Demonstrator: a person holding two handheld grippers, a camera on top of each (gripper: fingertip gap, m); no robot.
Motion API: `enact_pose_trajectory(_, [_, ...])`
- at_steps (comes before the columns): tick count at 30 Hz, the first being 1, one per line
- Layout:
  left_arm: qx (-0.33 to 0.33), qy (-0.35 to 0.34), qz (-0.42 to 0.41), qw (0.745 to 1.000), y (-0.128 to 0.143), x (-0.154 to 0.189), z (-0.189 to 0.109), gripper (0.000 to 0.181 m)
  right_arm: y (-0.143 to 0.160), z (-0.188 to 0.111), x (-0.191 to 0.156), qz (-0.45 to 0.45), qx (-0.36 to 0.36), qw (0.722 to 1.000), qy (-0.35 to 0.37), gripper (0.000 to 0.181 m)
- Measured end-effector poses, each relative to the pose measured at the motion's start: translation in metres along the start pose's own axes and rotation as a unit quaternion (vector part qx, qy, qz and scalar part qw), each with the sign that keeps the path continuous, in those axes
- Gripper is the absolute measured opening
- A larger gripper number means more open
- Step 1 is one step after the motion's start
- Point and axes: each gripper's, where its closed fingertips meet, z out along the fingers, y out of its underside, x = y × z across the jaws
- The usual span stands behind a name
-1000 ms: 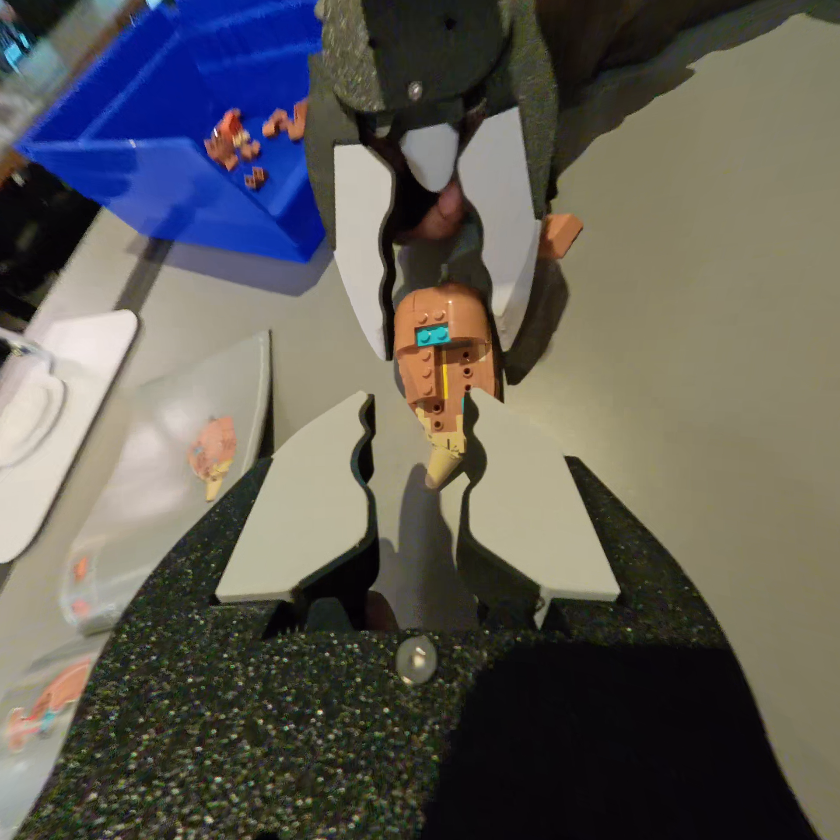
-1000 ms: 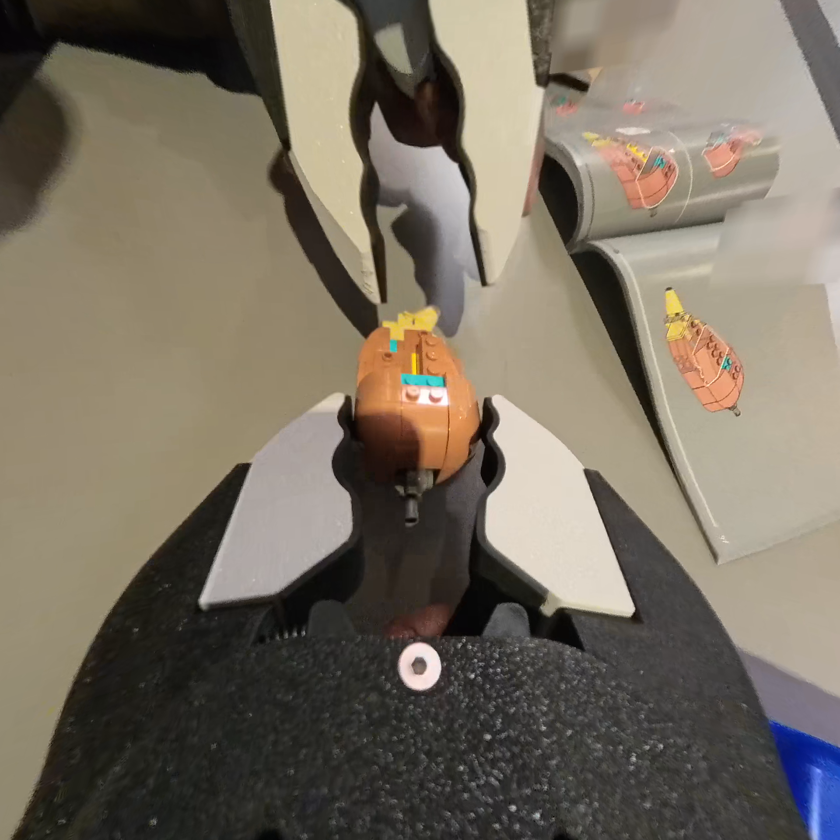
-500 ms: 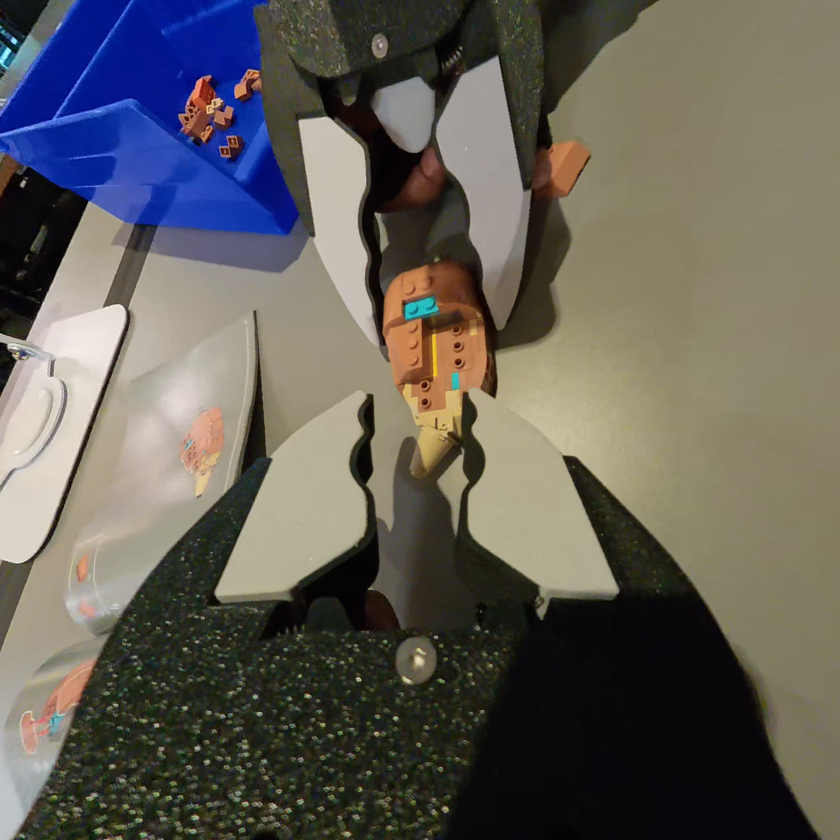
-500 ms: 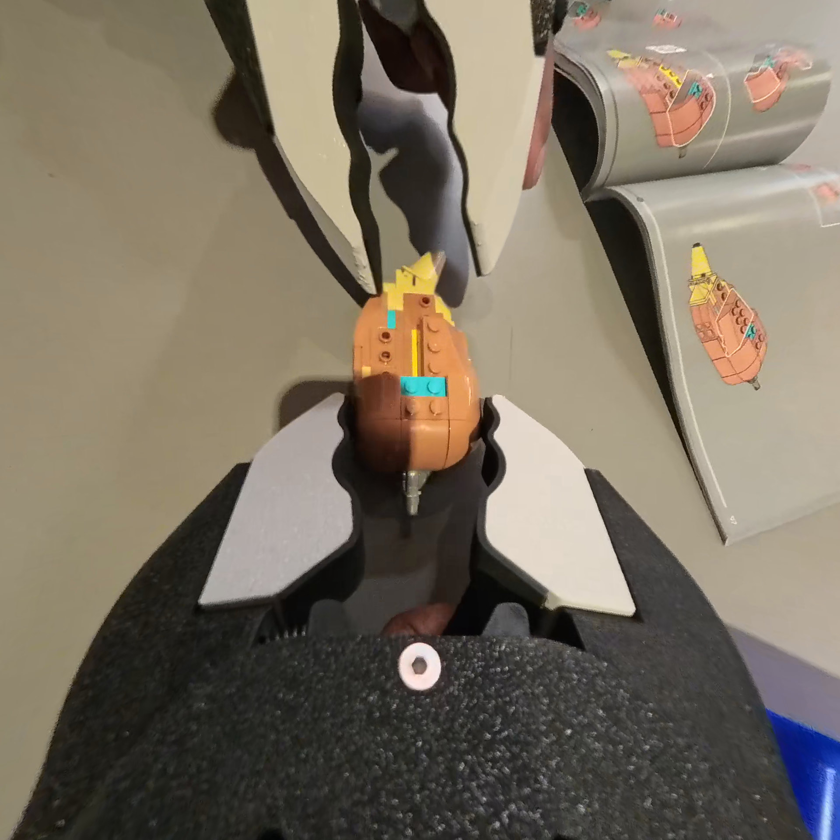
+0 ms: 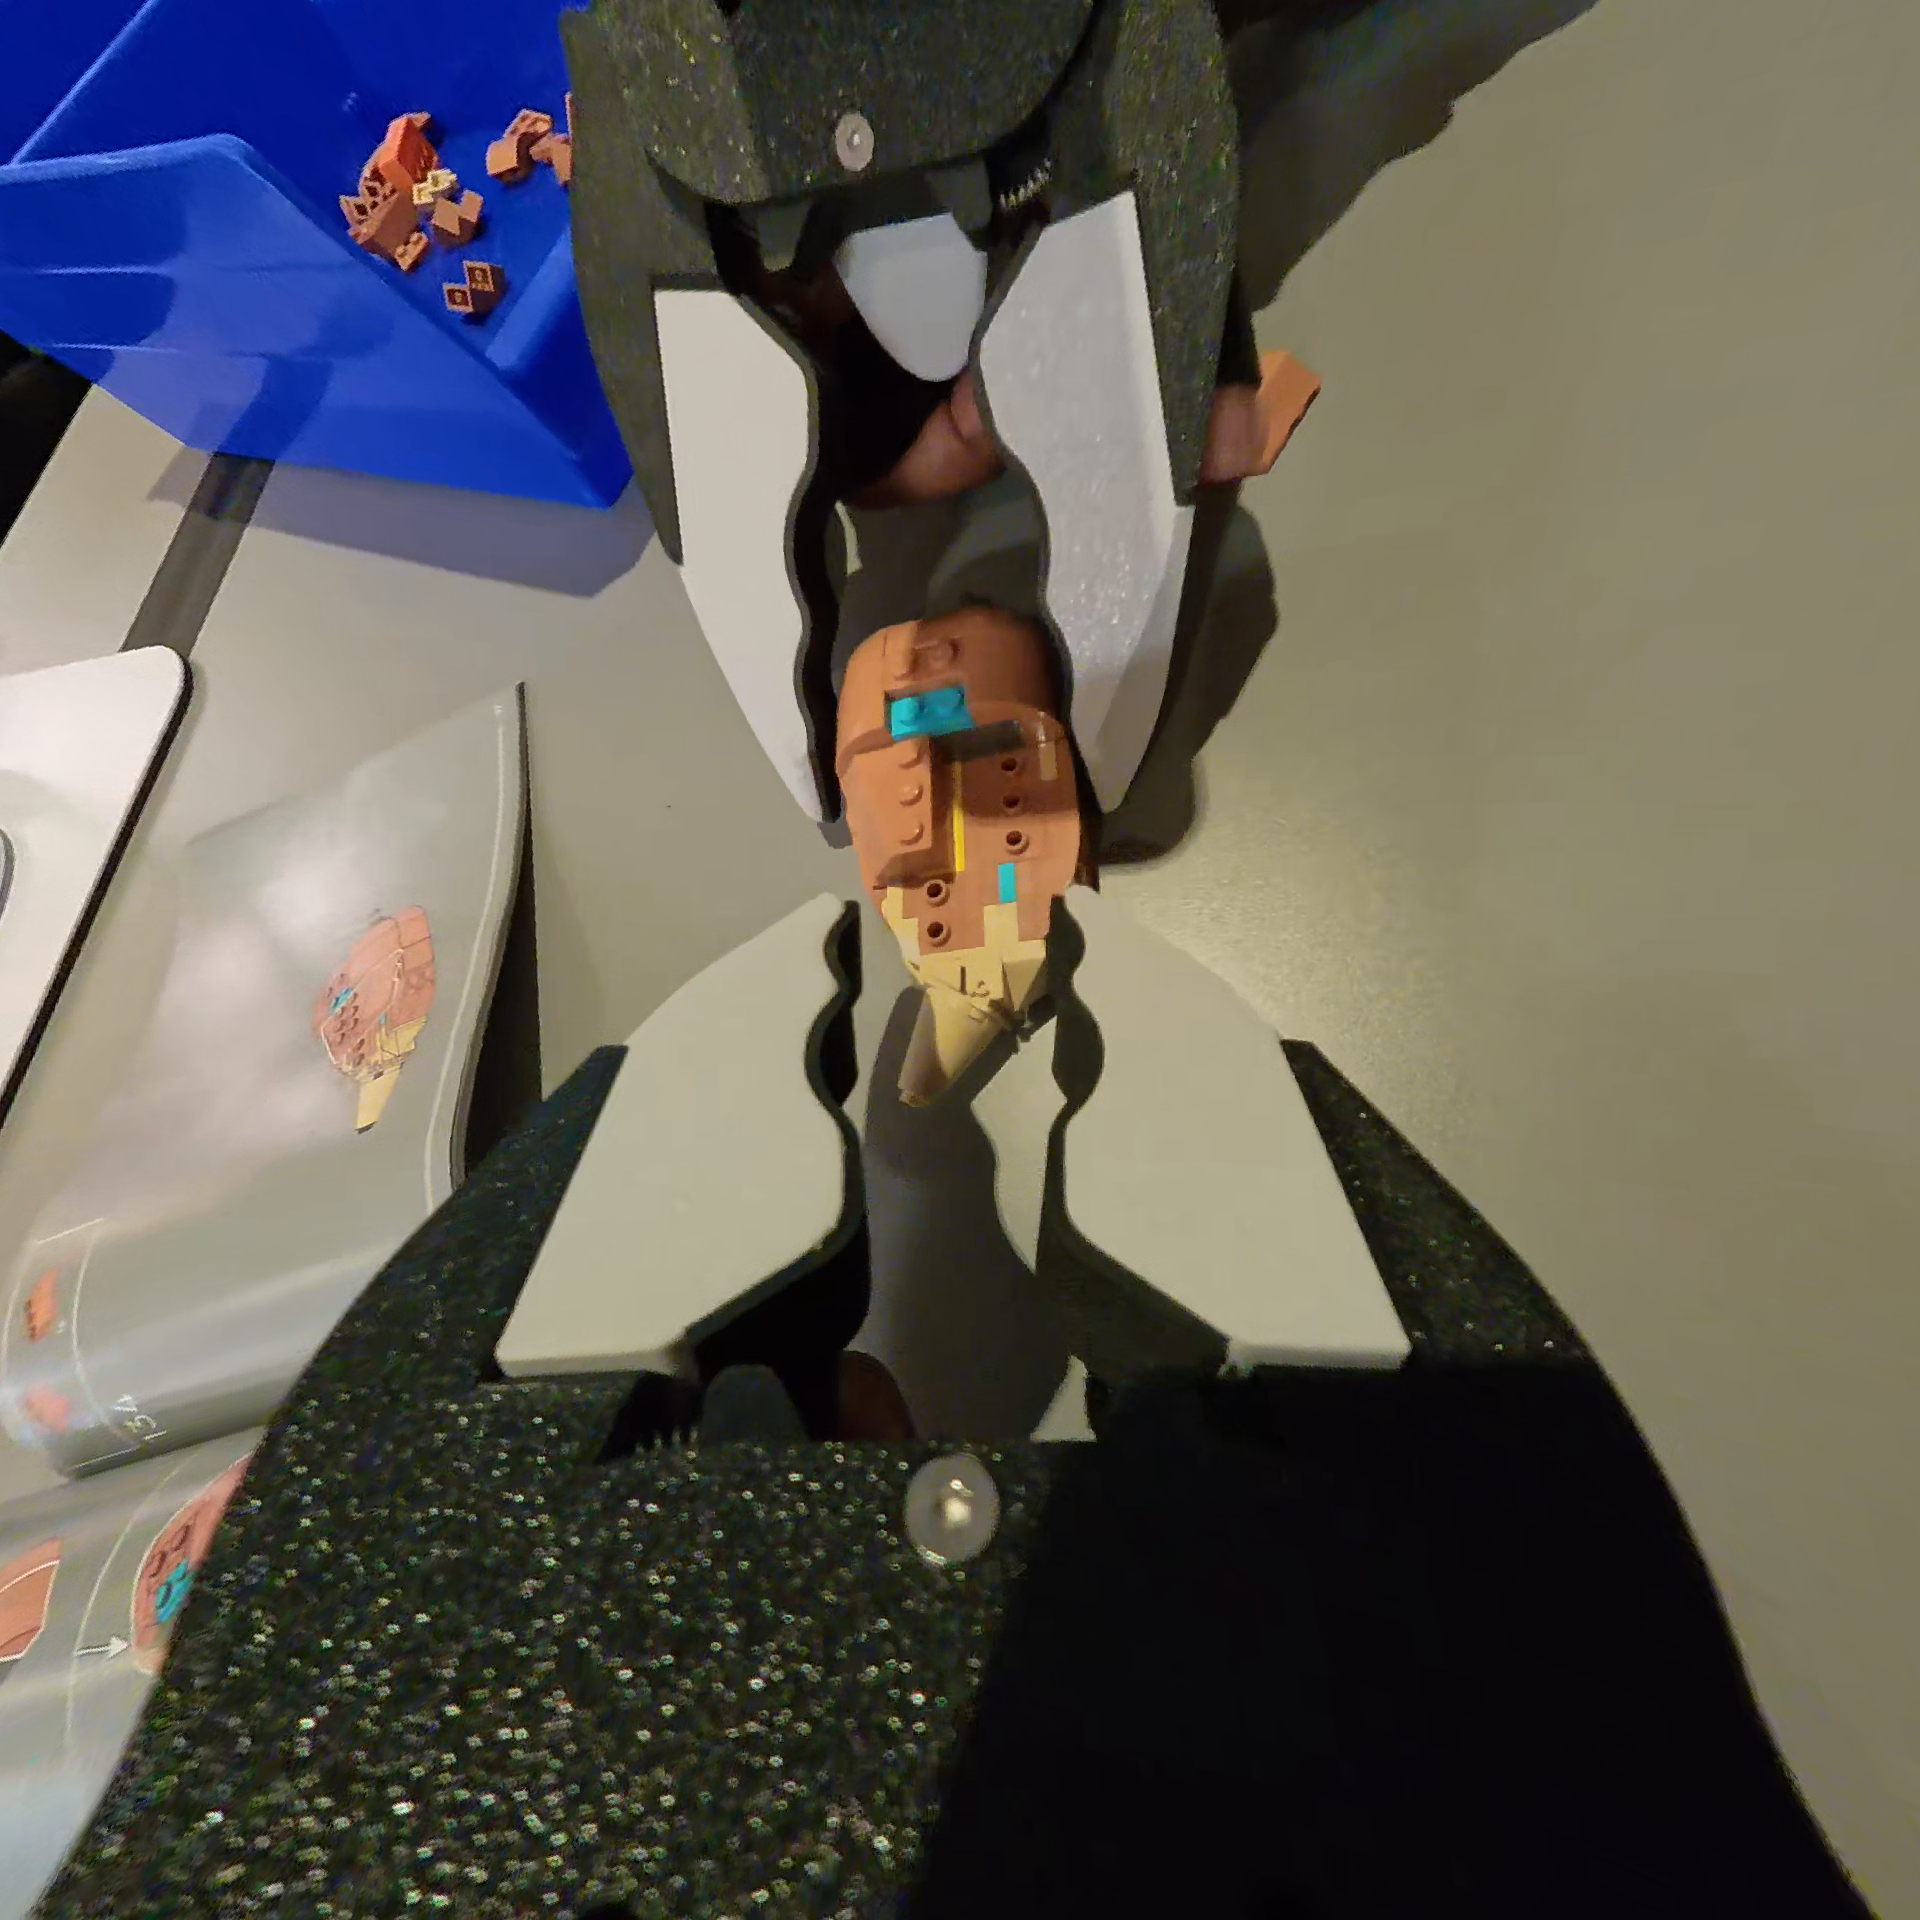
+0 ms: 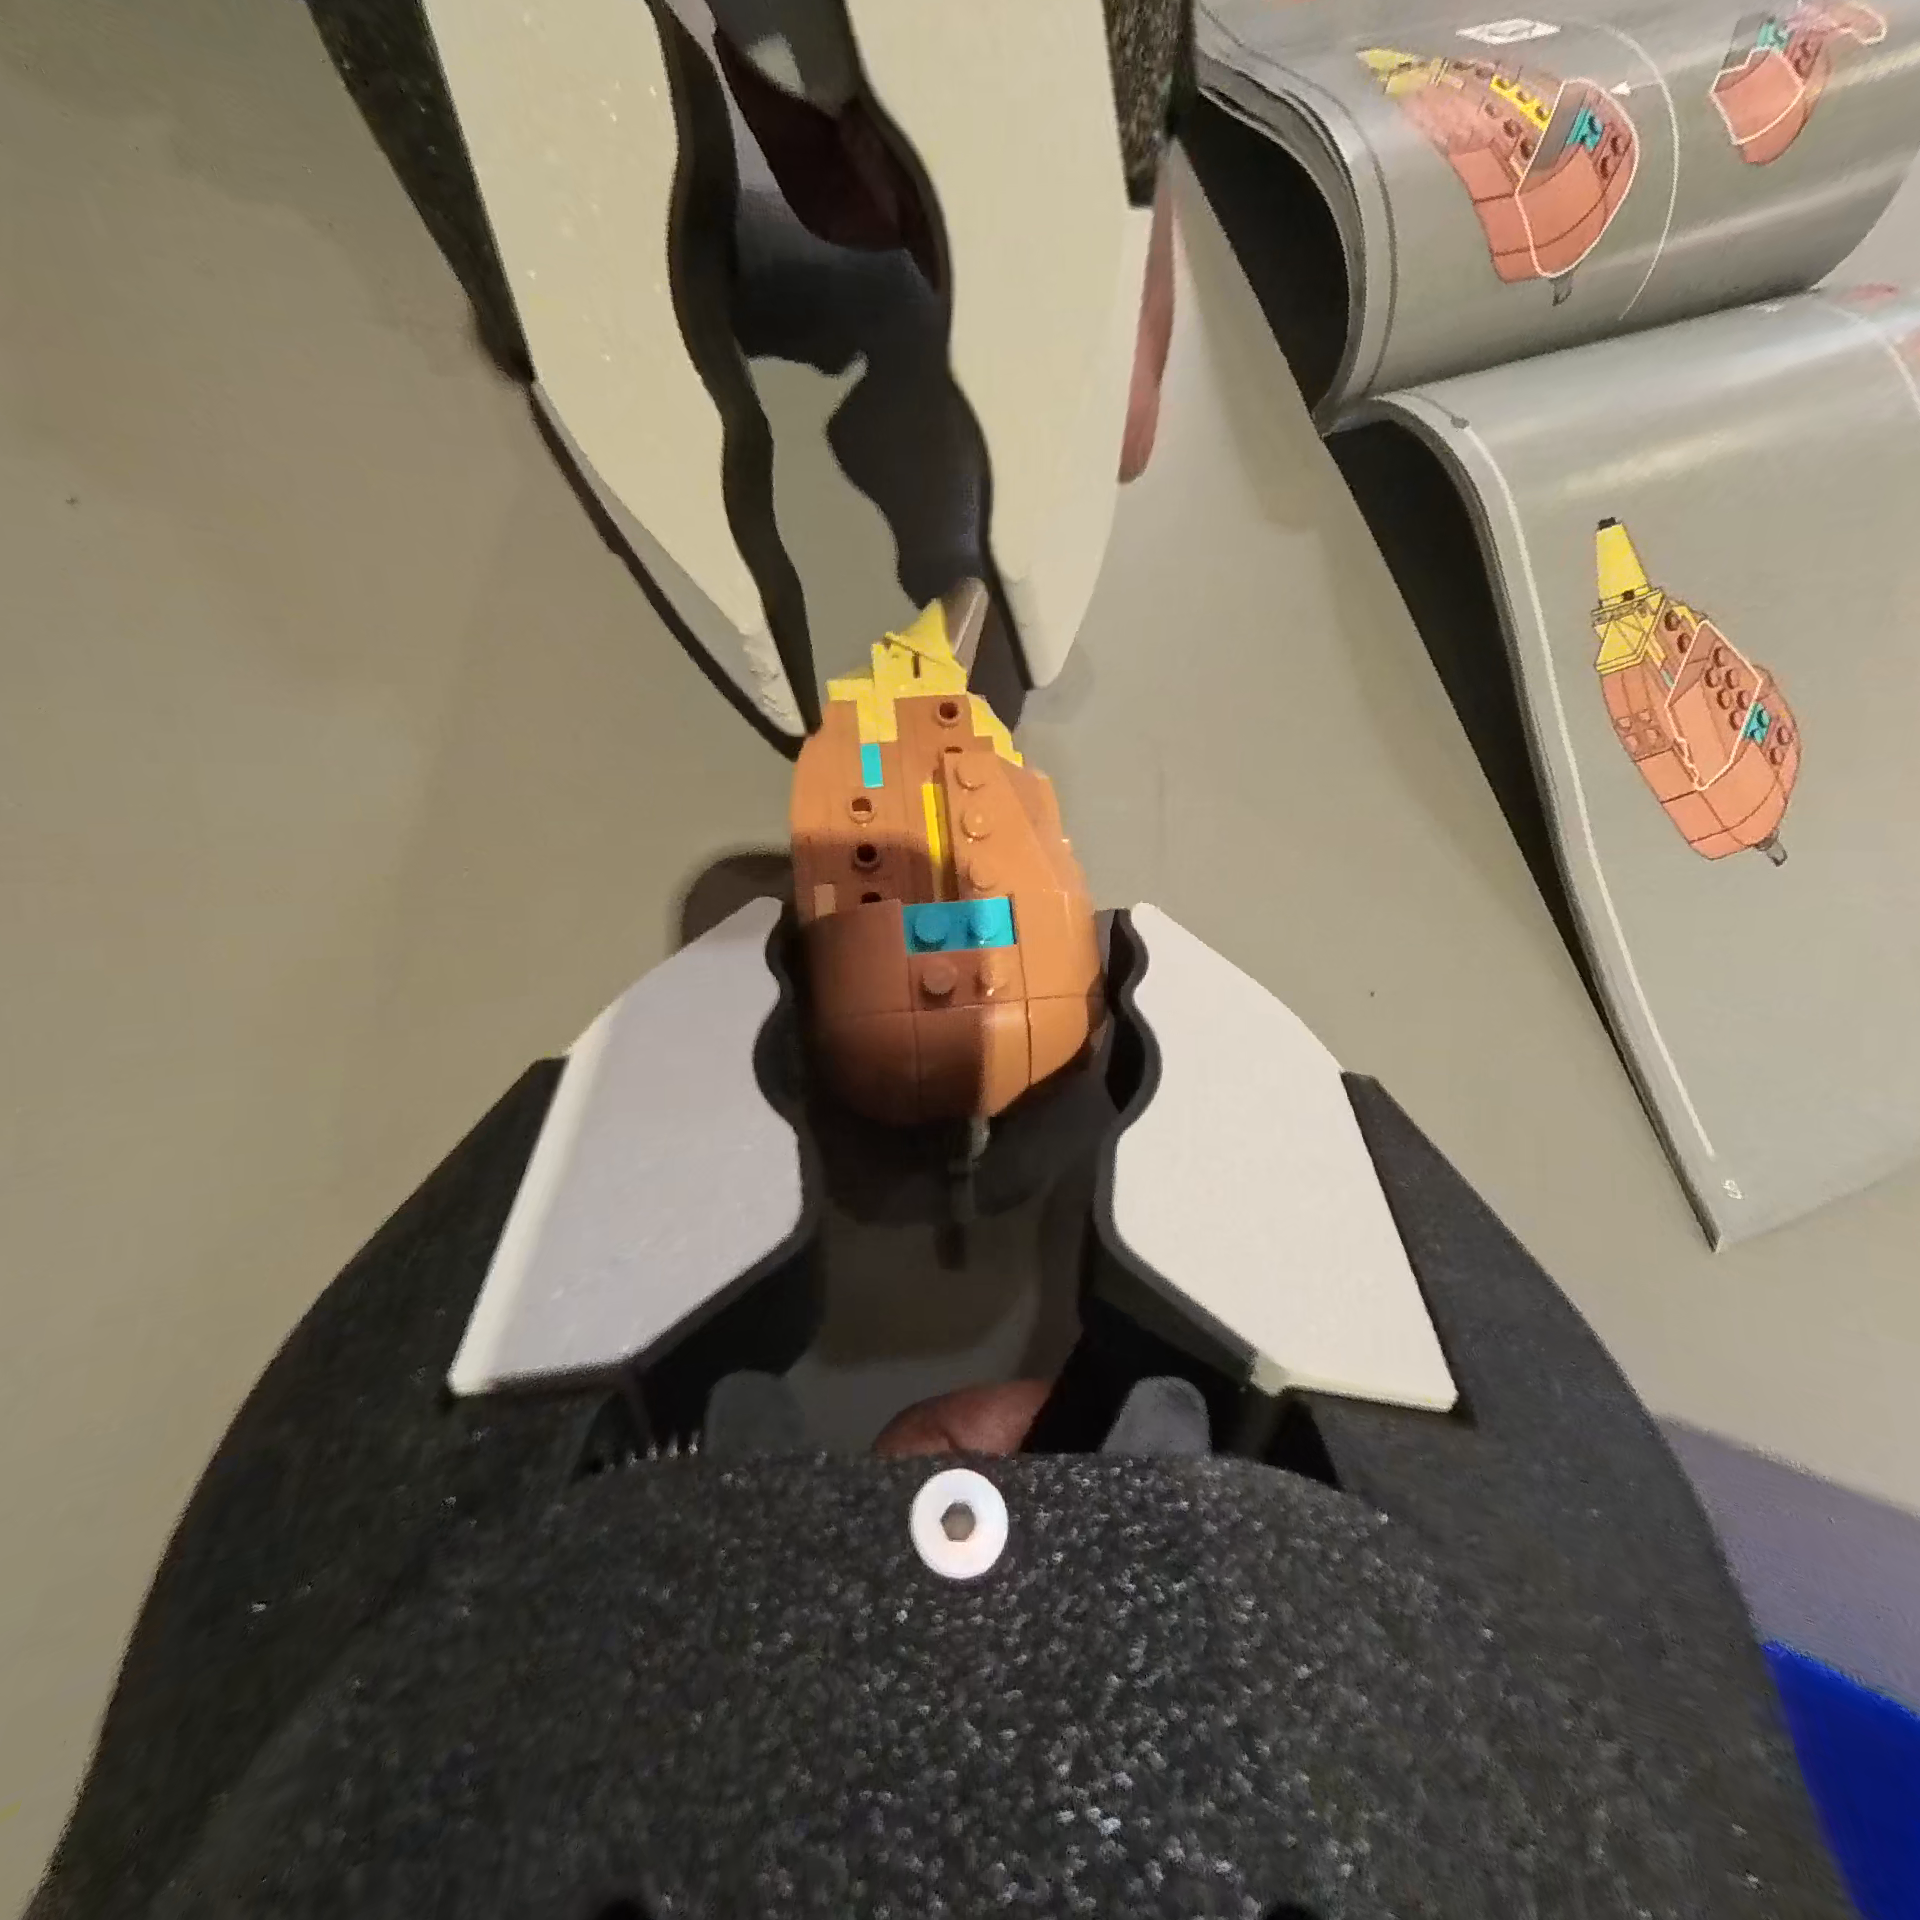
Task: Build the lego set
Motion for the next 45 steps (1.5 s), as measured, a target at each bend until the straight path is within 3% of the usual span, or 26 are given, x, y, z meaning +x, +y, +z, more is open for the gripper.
enact_pose_trajectory(9, [0.029,-0.005,0.031,0.999,-0.008,-0.001,-0.008,0.039,-0.005,-0.003,0.0,0.003,0.025,1.0,-0.009,0.056])
enact_pose_trajectory(16, [0.02,-0.048,0.128,0.99,-0.003,-0.002,-0.012,0.048,-0.009,-0.006,0.0,0.009,0.045,0.999,-0.014,0.056])
enact_pose_trajectory(24, [-0.008,-0.125,0.267,0.955,-0.009,-0.007,-0.009,0.061,-0.024,-0.017,0.003,0.037,0.078,0.996,-0.033,0.056])
enact_pose_trajectory(31, [0.006,-0.182,0.348,0.92,-0.026,-0.014,-0.006,0.067,-0.032,-0.024,0.001,0.025,0.087,0.995,-0.031,0.056])
enact_pose_trajectory(45, [-0.021,-0.219,0.406,0.887,-0.033,-0.017,-0.001,0.061,-0.044,-0.028,-0.002,0.031,0.098,0.994,-0.023,0.056])
